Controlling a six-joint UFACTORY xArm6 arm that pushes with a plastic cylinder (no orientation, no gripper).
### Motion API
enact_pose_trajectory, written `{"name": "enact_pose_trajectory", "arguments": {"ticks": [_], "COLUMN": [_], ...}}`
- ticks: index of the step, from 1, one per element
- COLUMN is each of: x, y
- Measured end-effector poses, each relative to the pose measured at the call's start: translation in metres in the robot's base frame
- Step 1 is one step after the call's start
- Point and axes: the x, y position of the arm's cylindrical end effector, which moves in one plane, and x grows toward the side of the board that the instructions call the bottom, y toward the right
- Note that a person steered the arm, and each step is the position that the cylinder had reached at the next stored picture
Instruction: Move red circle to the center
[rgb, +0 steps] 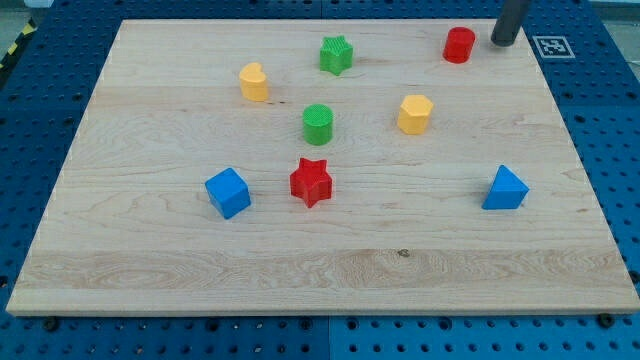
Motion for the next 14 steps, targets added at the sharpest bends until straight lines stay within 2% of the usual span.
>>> {"name": "enact_pose_trajectory", "arguments": {"ticks": [5,7,10,11,13,14], "x": [0.016,0.031,0.022,0.03,0.083,0.084], "y": [-0.069,-0.076,-0.105,-0.105,-0.106,-0.125]}}
